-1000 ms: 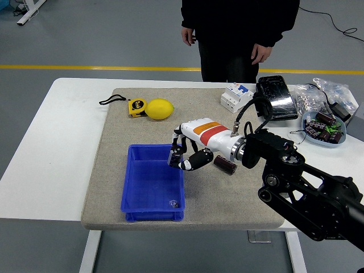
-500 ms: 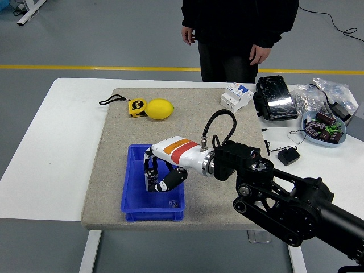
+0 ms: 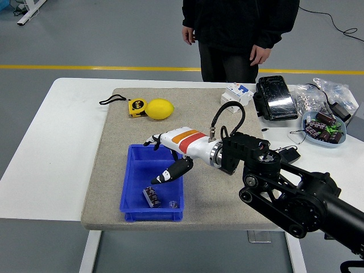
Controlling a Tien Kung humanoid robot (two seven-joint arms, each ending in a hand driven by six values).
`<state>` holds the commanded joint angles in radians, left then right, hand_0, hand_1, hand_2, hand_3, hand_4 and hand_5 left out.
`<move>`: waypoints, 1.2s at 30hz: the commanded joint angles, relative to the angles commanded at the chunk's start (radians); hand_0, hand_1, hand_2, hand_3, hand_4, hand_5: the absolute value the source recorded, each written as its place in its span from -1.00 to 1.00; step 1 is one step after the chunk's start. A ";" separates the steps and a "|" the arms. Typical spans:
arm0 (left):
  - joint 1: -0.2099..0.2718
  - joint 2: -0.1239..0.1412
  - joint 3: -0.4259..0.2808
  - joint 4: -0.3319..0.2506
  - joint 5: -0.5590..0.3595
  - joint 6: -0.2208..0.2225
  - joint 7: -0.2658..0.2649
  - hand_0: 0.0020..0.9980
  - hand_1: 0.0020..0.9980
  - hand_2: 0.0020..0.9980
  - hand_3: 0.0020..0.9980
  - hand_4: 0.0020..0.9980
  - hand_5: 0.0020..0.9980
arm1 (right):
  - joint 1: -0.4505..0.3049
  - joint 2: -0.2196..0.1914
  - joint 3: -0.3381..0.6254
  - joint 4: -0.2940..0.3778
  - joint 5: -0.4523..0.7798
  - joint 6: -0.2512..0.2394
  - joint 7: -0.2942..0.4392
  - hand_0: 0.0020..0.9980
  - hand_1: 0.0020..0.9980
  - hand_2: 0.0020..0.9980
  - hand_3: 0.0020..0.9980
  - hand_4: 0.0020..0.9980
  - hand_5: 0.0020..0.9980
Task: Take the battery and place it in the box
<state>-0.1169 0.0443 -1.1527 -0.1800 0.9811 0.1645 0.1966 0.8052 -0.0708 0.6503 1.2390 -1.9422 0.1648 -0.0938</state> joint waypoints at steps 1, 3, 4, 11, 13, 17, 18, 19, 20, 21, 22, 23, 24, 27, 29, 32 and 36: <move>0.001 0.000 -0.005 0.000 0.003 0.001 0.000 0.49 0.39 0.43 0.19 0.31 0.10 | 0.000 -0.011 0.014 0.002 -0.003 -0.004 0.003 -0.75 -0.37 0.42 0.68 1.00 0.17; 0.001 0.000 -0.011 0.000 0.008 0.001 0.000 0.48 0.39 0.43 0.19 0.31 0.10 | -0.002 -0.041 0.045 0.002 -0.007 -0.013 0.014 -0.75 -0.38 0.33 0.58 1.00 0.11; 0.001 0.000 -0.010 0.000 0.007 0.001 0.000 0.48 0.39 0.43 0.19 0.31 0.10 | -0.003 -0.058 0.057 -0.002 -0.013 -0.017 0.022 -0.75 -0.38 0.33 0.58 1.00 0.11; -0.002 -0.001 -0.008 0.000 0.008 -0.001 0.002 0.49 0.39 0.43 0.19 0.31 0.10 | 0.036 -0.155 0.022 -0.076 -0.100 -0.100 0.121 -0.67 -0.29 0.36 0.60 1.00 -0.06; -0.002 -0.001 -0.009 0.000 0.009 -0.001 0.003 0.49 0.39 0.43 0.19 0.31 0.10 | 0.057 -0.180 -0.029 -0.093 -0.125 -0.122 0.149 -0.67 -0.29 0.36 0.60 1.00 -0.06; -0.003 -0.001 -0.006 0.000 0.006 -0.001 0.003 0.49 0.39 0.43 0.19 0.31 0.10 | 0.082 -0.203 -0.130 -0.130 -0.166 -0.144 0.188 -0.64 -0.26 0.42 0.59 1.00 -0.12; -0.003 -0.001 -0.004 0.000 0.003 -0.001 0.002 0.49 0.39 0.43 0.19 0.31 0.10 | 0.085 -0.205 -0.148 -0.140 -0.172 -0.143 0.195 -0.64 -0.26 0.42 0.59 1.00 -0.12; -0.004 -0.001 -0.002 0.000 0.001 -0.001 0.002 0.49 0.39 0.43 0.19 0.31 0.10 | 0.089 -0.207 -0.165 -0.151 -0.174 -0.140 0.205 -0.64 -0.26 0.42 0.59 1.00 -0.12; -0.004 -0.001 0.001 0.000 -0.002 -0.001 0.001 0.48 0.39 0.43 0.19 0.31 0.10 | 0.093 -0.209 -0.179 -0.162 -0.169 -0.133 0.220 -0.60 -0.22 0.49 0.62 1.00 -0.15; -0.004 -0.001 0.003 0.000 -0.006 0.000 0.000 0.48 0.39 0.43 0.19 0.31 0.10 | 0.096 -0.211 -0.190 -0.172 -0.155 -0.126 0.239 -0.60 -0.22 0.49 0.62 1.00 -0.15; -0.004 -0.001 0.004 0.000 -0.009 0.000 -0.001 0.48 0.39 0.43 0.19 0.31 0.10 | 0.100 -0.213 -0.201 -0.182 -0.146 -0.123 0.254 -0.60 -0.22 0.49 0.62 1.00 -0.15; -0.005 -0.001 0.004 0.000 -0.010 0.001 -0.001 0.48 0.39 0.43 0.19 0.31 0.10 | 0.103 -0.214 -0.210 -0.189 -0.146 -0.121 0.264 -0.60 -0.22 0.49 0.62 1.00 -0.15; -0.005 -0.002 0.002 0.000 -0.009 0.001 -0.001 0.48 0.39 0.43 0.19 0.31 0.10 | 0.108 -0.215 -0.221 -0.198 -0.147 -0.121 0.275 -0.60 -0.22 0.49 0.62 1.00 -0.15; -0.009 -0.003 0.003 0.000 -0.008 0.001 0.000 0.48 0.40 0.43 0.19 0.31 0.10 | 0.125 -0.214 -0.251 -0.227 -0.156 -0.132 0.296 -0.60 -0.23 0.49 0.62 1.00 -0.22; -0.013 -0.004 0.008 0.000 -0.011 0.000 0.000 0.48 0.40 0.43 0.19 0.31 0.10 | 0.134 -0.213 -0.262 -0.243 -0.164 -0.133 0.305 -0.60 -0.23 0.49 0.62 1.00 -0.22; -0.013 -0.006 0.009 0.000 -0.013 0.000 0.000 0.48 0.40 0.42 0.19 0.30 0.09 | 0.149 -0.209 -0.293 -0.269 -0.173 -0.137 0.325 -0.59 -0.22 0.49 0.63 1.00 -0.25; -0.015 -0.007 0.011 0.000 -0.010 -0.002 0.001 0.48 0.40 0.42 0.19 0.30 0.09 | 0.167 -0.201 -0.333 -0.304 -0.186 -0.165 0.349 -0.59 -0.22 0.49 0.63 1.00 -0.25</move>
<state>-0.1315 0.0369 -1.1415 -0.1800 0.9714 0.1628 0.1980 0.9721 -0.2721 0.3170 0.9352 -2.1282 -0.0001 0.2548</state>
